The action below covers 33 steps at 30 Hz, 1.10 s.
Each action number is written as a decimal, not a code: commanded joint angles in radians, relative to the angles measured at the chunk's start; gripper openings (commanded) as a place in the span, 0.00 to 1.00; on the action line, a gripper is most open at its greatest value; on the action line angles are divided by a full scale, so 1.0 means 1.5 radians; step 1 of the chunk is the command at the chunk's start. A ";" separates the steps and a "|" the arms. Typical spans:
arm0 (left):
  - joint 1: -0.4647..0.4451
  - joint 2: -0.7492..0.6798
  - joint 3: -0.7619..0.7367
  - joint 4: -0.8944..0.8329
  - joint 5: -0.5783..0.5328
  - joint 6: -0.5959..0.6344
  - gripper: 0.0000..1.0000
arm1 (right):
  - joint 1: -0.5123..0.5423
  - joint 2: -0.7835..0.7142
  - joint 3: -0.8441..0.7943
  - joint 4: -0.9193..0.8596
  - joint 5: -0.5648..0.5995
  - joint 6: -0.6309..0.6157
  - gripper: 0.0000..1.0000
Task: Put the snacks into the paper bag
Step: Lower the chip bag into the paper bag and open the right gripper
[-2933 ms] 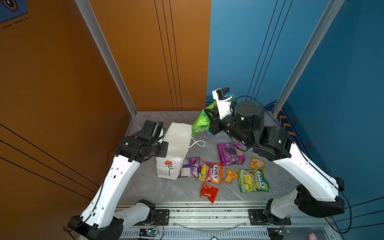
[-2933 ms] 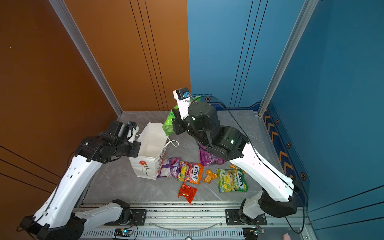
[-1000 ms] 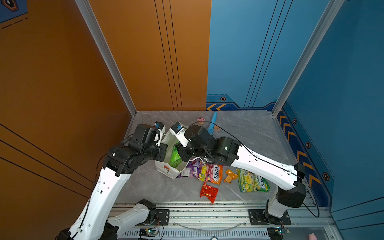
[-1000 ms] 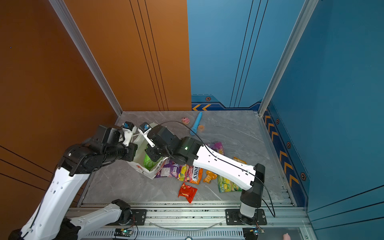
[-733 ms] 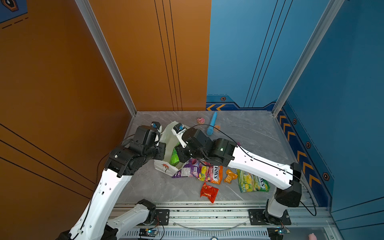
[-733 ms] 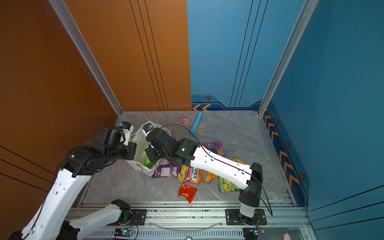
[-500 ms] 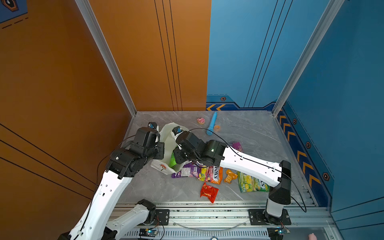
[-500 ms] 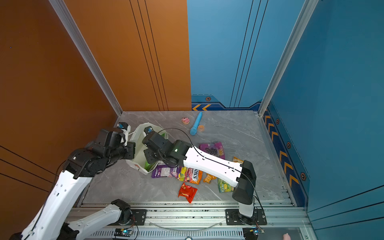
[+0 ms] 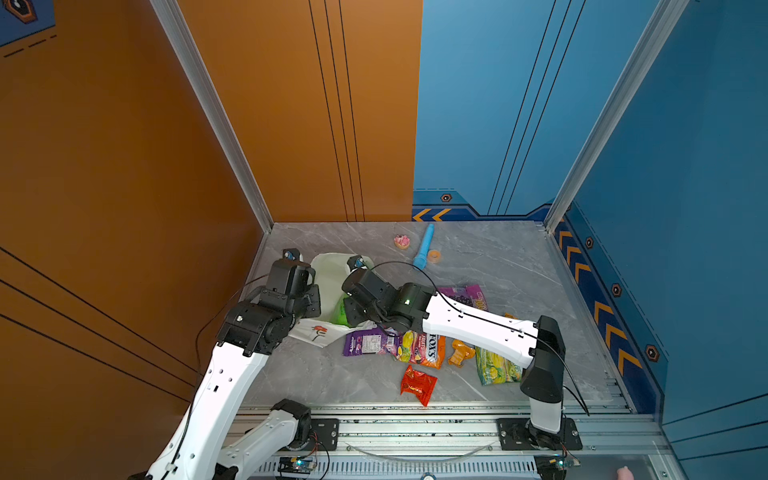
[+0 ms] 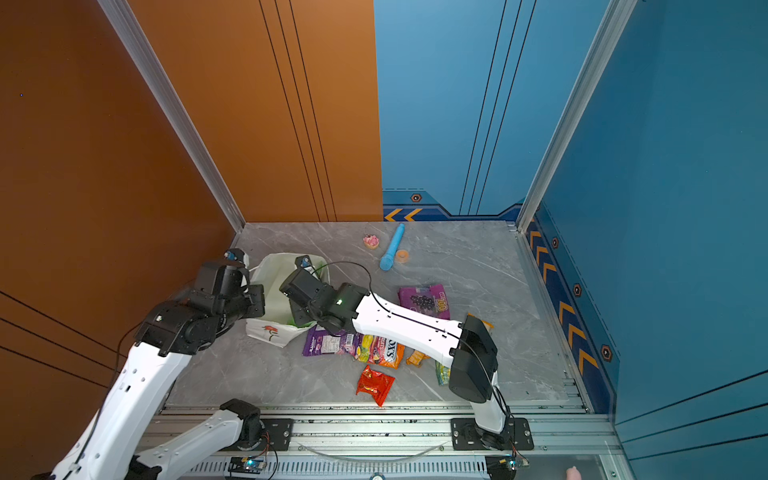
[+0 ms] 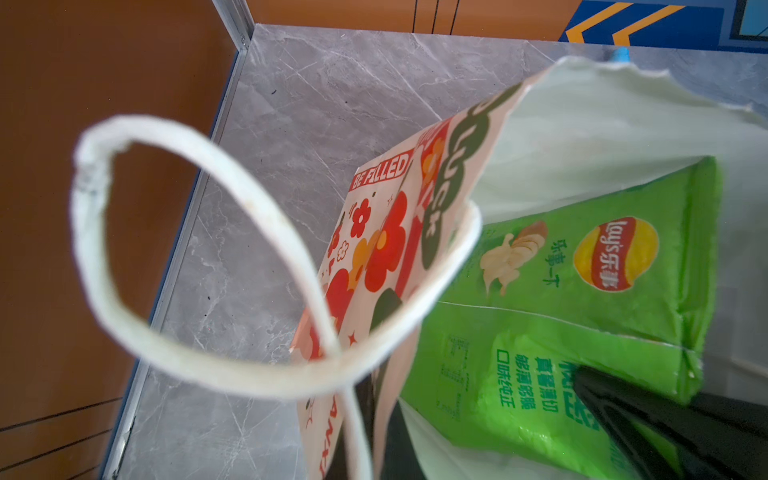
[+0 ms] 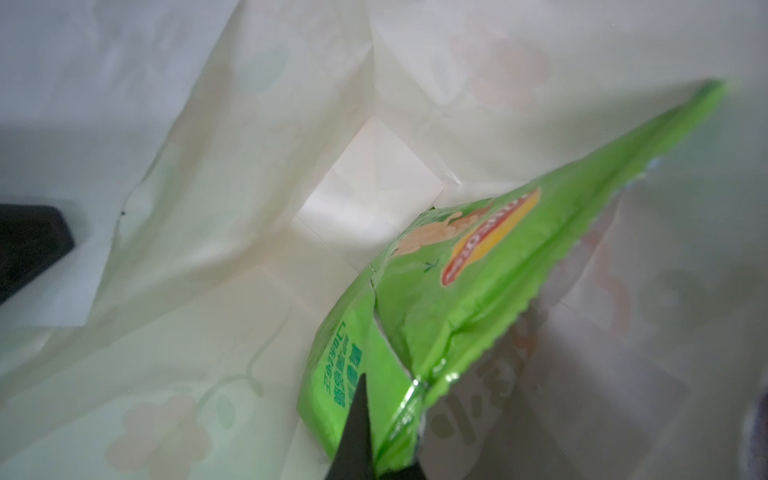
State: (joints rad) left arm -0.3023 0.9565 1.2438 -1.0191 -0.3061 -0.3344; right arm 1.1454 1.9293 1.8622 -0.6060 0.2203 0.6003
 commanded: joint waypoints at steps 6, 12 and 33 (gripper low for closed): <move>0.047 0.023 -0.004 0.029 0.086 0.007 0.00 | -0.012 0.000 0.065 -0.035 0.039 -0.030 0.00; 0.071 0.049 0.008 0.028 0.175 0.036 0.00 | -0.040 0.037 0.190 -0.166 0.011 -0.045 0.00; 0.130 0.031 -0.054 0.071 0.178 0.057 0.00 | -0.051 0.115 0.267 -0.196 -0.060 -0.064 0.24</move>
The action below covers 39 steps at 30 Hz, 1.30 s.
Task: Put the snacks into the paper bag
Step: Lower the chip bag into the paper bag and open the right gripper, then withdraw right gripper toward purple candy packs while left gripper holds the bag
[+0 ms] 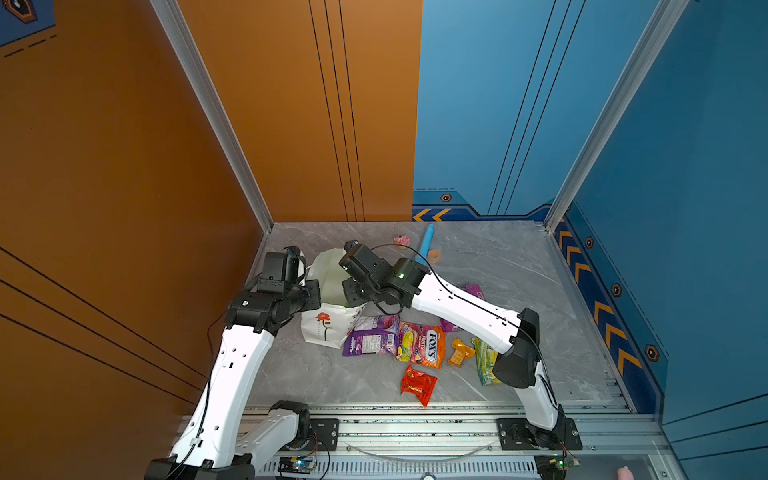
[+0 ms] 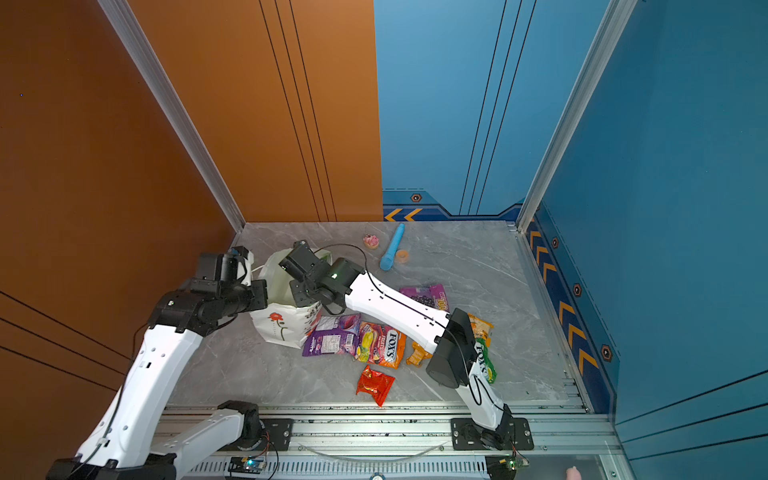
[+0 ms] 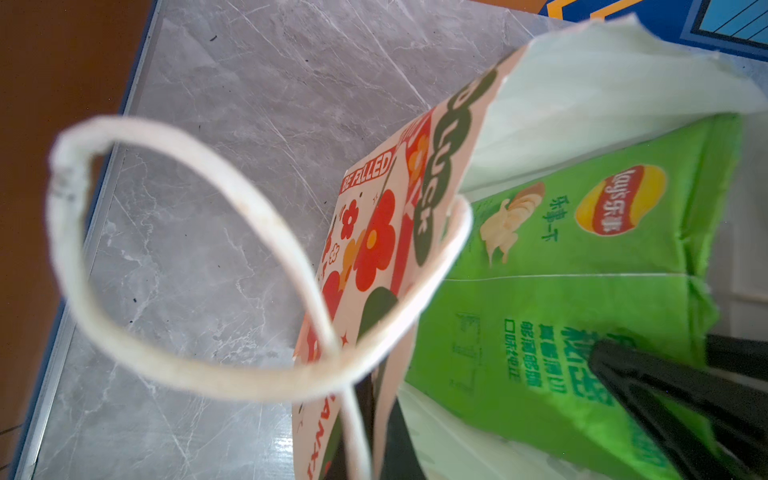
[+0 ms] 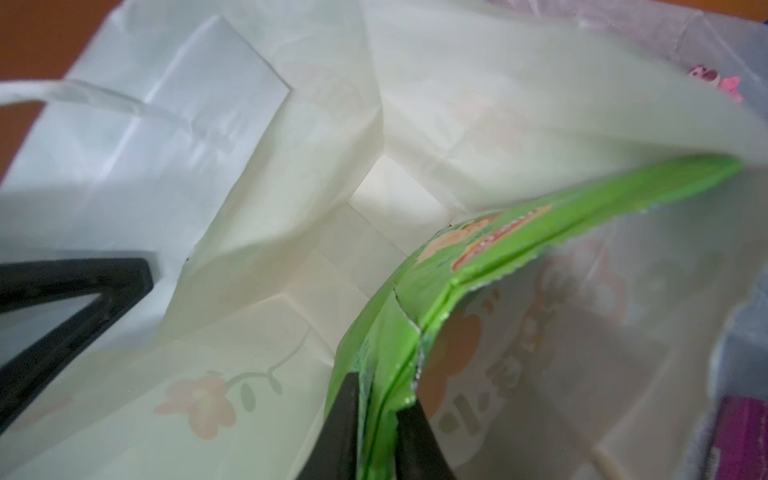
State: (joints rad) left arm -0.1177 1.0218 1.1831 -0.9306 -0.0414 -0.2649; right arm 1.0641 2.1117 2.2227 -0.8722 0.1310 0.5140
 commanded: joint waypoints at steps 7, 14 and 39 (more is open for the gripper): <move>0.019 -0.016 -0.025 0.031 0.004 0.012 0.00 | 0.015 -0.049 0.029 -0.021 0.021 -0.022 0.33; 0.029 -0.035 -0.047 0.059 0.014 0.002 0.00 | 0.094 -0.152 0.006 -0.031 0.115 -0.108 0.45; 0.087 -0.096 -0.126 0.104 0.026 -0.012 0.00 | -0.024 -0.552 -0.850 0.410 0.092 0.242 0.59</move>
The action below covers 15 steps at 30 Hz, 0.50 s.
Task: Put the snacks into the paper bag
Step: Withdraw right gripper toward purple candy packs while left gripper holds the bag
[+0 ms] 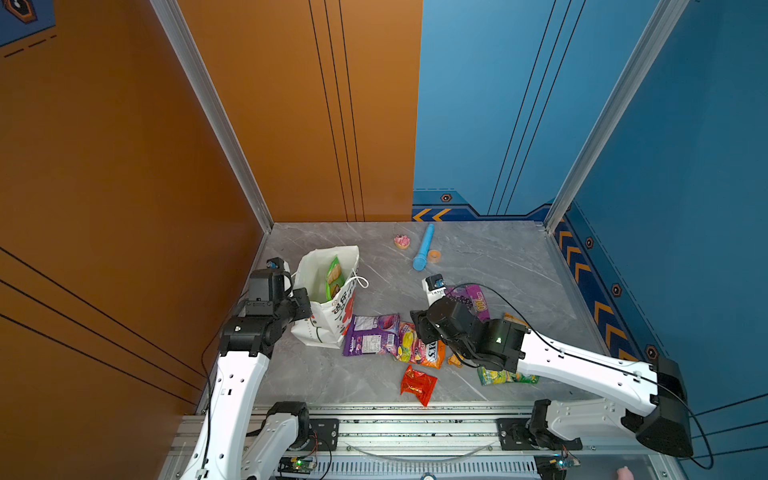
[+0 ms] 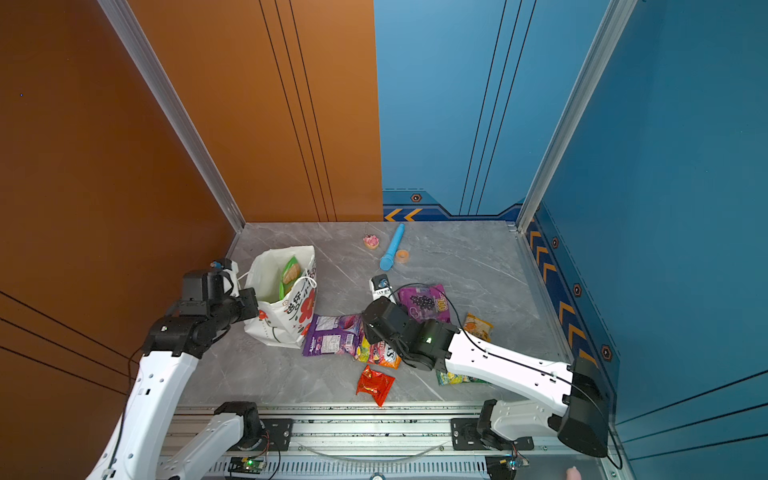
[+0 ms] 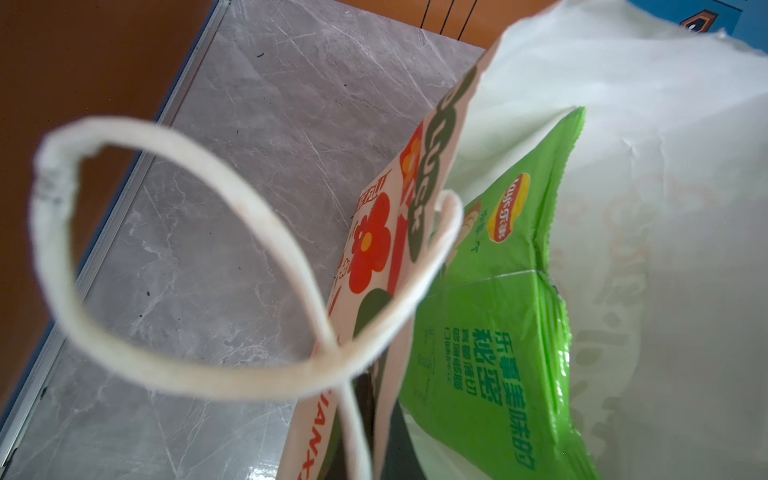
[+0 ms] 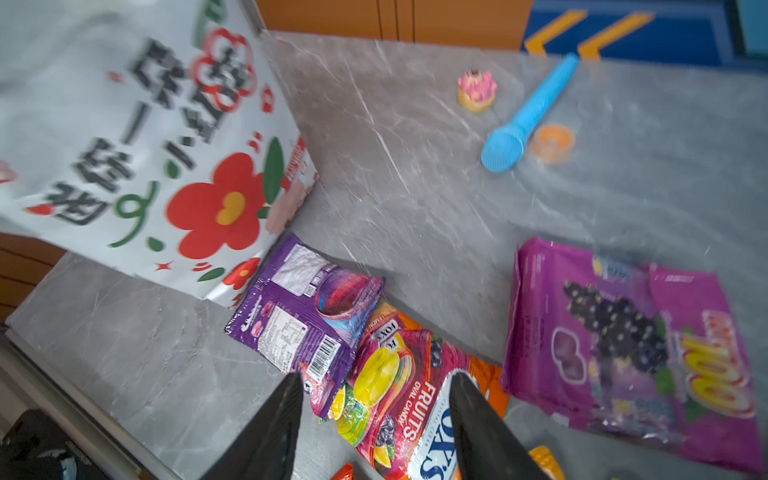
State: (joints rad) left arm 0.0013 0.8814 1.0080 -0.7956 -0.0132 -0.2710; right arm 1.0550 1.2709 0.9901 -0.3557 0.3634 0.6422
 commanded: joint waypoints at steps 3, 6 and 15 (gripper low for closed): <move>0.008 -0.002 -0.010 0.014 0.009 -0.007 0.00 | -0.044 0.042 -0.024 0.039 -0.071 0.163 0.61; 0.008 -0.003 -0.011 0.014 0.009 -0.006 0.00 | -0.079 0.069 -0.011 0.005 -0.072 0.137 0.62; 0.009 -0.007 -0.013 0.014 0.009 -0.004 0.00 | -0.148 0.165 0.099 -0.154 -0.012 0.023 0.65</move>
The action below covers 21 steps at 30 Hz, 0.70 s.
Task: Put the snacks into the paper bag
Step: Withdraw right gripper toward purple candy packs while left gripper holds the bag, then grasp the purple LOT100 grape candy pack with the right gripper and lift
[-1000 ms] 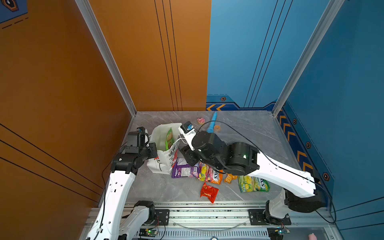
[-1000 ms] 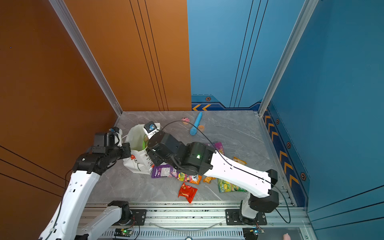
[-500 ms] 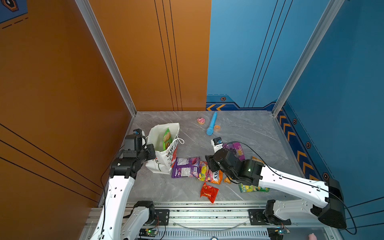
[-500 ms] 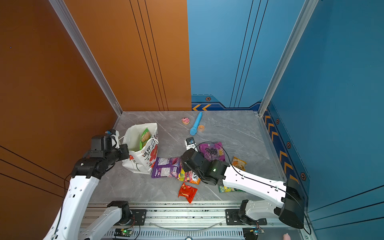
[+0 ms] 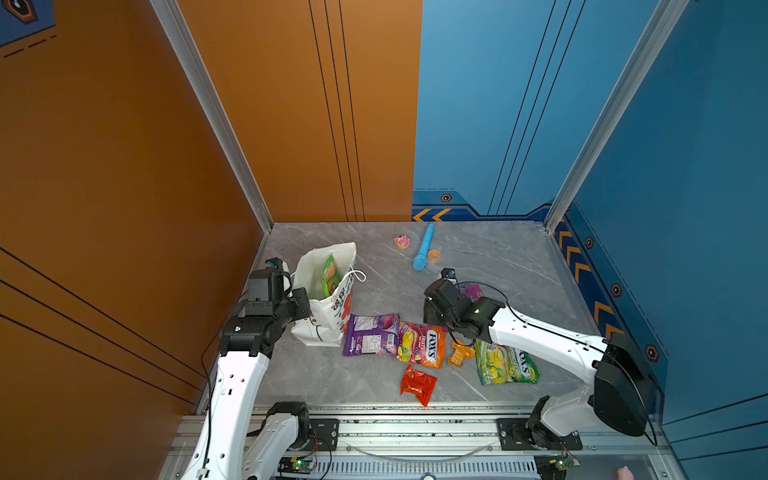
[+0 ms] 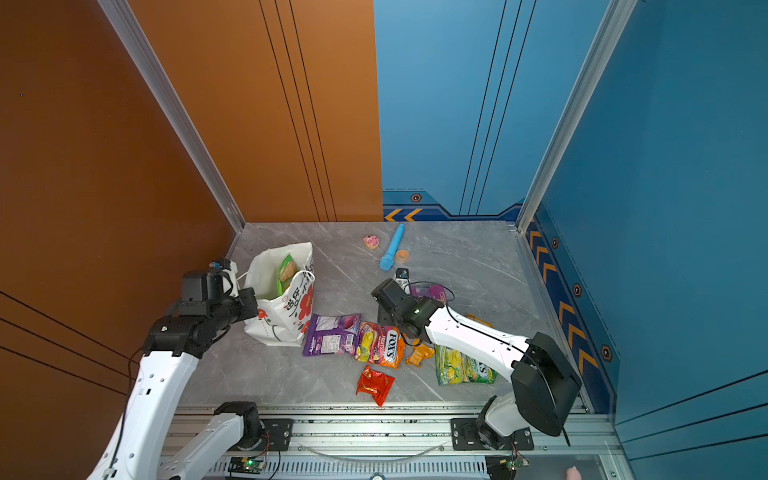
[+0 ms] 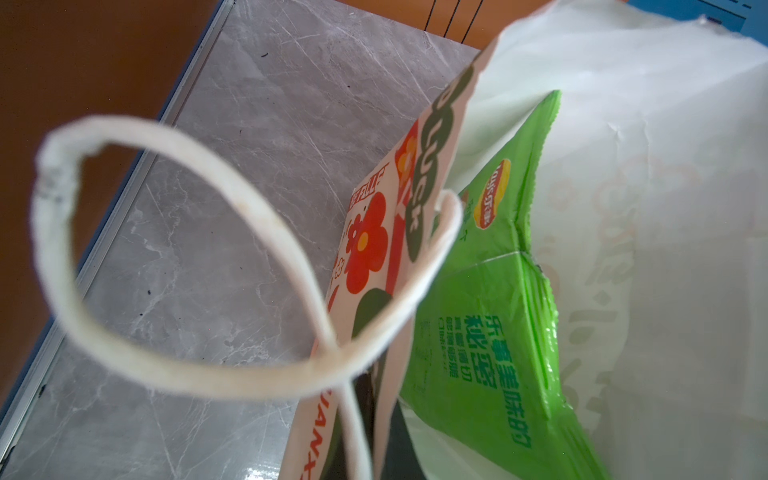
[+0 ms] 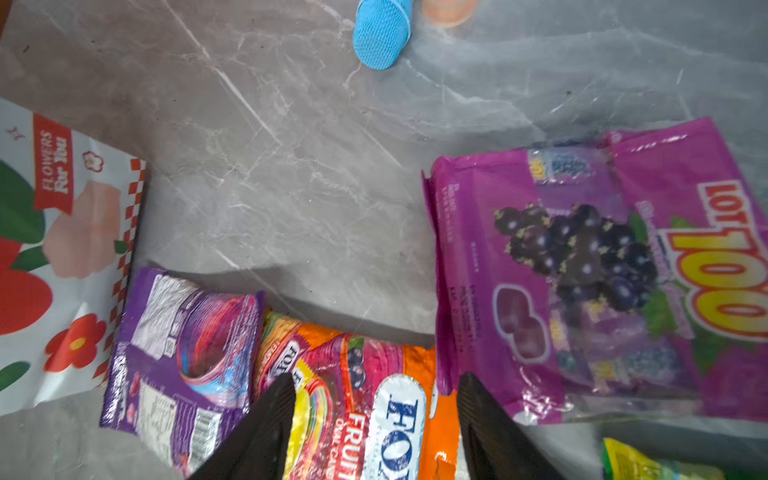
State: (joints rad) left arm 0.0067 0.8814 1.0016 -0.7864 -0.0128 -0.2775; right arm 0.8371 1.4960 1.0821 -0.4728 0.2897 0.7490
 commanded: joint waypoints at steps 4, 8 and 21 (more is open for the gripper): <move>0.005 -0.007 -0.009 0.008 0.012 0.000 0.00 | -0.014 0.046 0.068 -0.107 0.060 -0.082 0.65; 0.006 -0.009 -0.010 0.008 0.012 0.001 0.00 | -0.027 0.093 0.098 -0.136 0.056 -0.105 0.66; 0.006 -0.010 -0.009 0.007 0.002 0.005 0.00 | -0.032 0.286 0.214 -0.246 0.100 -0.157 0.68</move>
State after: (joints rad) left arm 0.0067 0.8803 1.0016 -0.7845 -0.0063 -0.2775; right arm 0.7891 1.8797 1.3628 -0.7502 0.3973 0.5415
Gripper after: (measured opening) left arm 0.047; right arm 0.683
